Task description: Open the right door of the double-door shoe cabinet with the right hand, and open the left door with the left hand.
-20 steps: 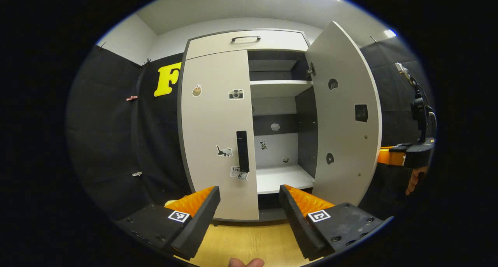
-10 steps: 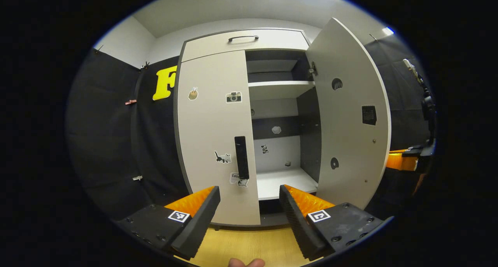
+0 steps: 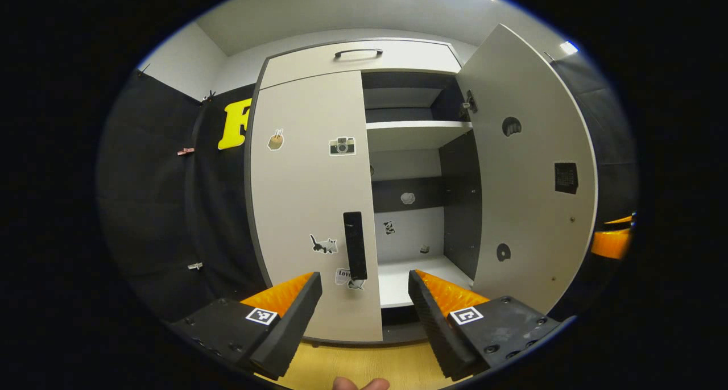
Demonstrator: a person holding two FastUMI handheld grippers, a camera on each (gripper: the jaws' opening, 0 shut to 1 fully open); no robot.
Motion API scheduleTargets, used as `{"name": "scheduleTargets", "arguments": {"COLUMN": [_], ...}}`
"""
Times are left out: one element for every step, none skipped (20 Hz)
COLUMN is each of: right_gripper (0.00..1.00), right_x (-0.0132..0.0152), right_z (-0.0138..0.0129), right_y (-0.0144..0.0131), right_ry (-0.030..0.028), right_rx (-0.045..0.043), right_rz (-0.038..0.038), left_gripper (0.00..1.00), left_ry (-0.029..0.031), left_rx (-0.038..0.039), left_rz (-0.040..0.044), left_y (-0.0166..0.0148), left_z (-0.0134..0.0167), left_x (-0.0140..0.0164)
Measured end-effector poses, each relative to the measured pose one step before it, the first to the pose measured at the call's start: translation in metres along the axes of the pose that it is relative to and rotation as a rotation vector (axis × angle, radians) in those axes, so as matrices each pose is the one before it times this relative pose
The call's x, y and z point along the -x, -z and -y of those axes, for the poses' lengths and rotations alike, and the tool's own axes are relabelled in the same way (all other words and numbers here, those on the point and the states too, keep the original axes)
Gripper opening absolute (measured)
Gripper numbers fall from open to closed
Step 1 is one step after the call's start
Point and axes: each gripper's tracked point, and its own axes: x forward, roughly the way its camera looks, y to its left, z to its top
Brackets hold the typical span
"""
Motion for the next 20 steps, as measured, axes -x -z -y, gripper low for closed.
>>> {"name": "scheduleTargets", "arguments": {"right_gripper": [0.73,0.86,0.90,0.92,0.94,0.97,0.99,0.99,0.99,0.99,0.99,0.99,0.99,0.99,0.99,0.99,0.99,0.99,0.99,0.99], "right_x": [0.00151,0.00040,0.00151,-0.00089,-0.00212,-0.00336,0.00008,-0.00069,0.00036,0.00190,0.00075,-0.00009,0.00057,0.00072,0.00139,0.00021,0.00107,-0.00150,0.00026,0.00001], "right_z": [-0.00257,-0.00191,-0.00230,-0.00362,-0.00111,0.00182,0.00349,0.00357,0.00269,0.00163,0.00072,-0.00083,0.00188,0.00422,0.00441,0.00236,0.00073,-0.00078,-0.00007,0.00124], "right_y": [0.00000,0.00032,-0.00209,-0.00265,-0.00396,-0.00218,-0.00121,-0.00219,-0.00015,-0.00048,-0.00048,0.00060,0.00121,0.00049,-0.00180,-0.00099,-0.00185,-0.00065,0.00011,-0.00125], "right_ry": [-0.01097,-0.00460,-0.00335,-0.00285,0.00620,0.01242,0.01250,0.00774,0.00469,0.00428,0.00473,0.00087,0.00454,0.01054,0.01221,0.00745,0.00116,-0.00071,-0.00162,0.00368], "right_rx": [-0.00275,-0.00531,-0.01219,-0.01153,-0.00318,0.00828,0.02243,0.02334,0.01760,0.00659,-0.00084,0.00282,0.01154,0.01611,0.01331,0.00677,0.00059,-0.00067,0.00142,0.00310], "right_rz": [0.00058,0.00353,0.01143,0.02164,0.02584,0.01962,0.01368,0.01037,0.00222,0.00268,0.00359,-0.00129,-0.00547,-0.00123,0.00353,0.00412,0.00919,0.00491,0.00309,0.00464], "left_gripper": [0.94,0.94,0.94,0.94,0.94,0.94,0.94,0.94,0.93,0.91,0.83,0.84,0.75,0.71,0.65,0.59,0.53,0.49,0.46,0.43], "left_ry": [-0.00101,-0.00313,-0.00316,-0.00003,0.00089,-0.00513,-0.00392,-0.00145,0.00037,-0.00100,-0.00425,-0.01215,-0.00804,-0.00846,-0.00645,-0.00886,-0.00494,0.00763,0.00979,0.00094], "left_rx": [-0.00779,-0.00620,-0.00173,-0.00190,-0.00291,-0.00346,-0.00302,-0.00112,0.00104,0.00110,0.00278,0.00499,0.00740,0.00850,0.00512,0.00223,0.00213,0.00497,0.00932,0.00794], "left_rz": [0.00276,0.00569,0.00569,0.00179,0.00162,0.00091,0.00414,0.00380,0.00418,0.00485,0.00169,0.00524,0.00415,-0.00088,-0.00175,-0.00779,-0.00405,-0.00481,-0.00313,-0.00144], "left_y": [-0.00107,-0.00075,-0.00039,-0.00014,0.00144,0.00034,0.00189,0.00073,0.00276,0.00194,0.00258,0.00146,0.00182,0.00198,0.00249,0.00234,0.00294,0.00169,0.00211,0.00018], "left_z": [-0.00102,-0.00109,-0.00136,-0.00091,0.00011,-0.00152,-0.00170,-0.00106,0.00044,0.00000,-0.00081,-0.00200,-0.00152,-0.00161,-0.00248,-0.00256,-0.00162,0.00048,0.00183,0.00124], "left_x": [-0.00935,-0.01017,-0.01082,-0.01147,-0.01145,-0.01150,-0.01131,-0.01056,-0.01035,-0.01041,-0.00861,-0.00777,-0.00779,-0.00746,-0.00550,-0.00564,-0.00436,-0.00475,-0.00267,-0.00157]}}
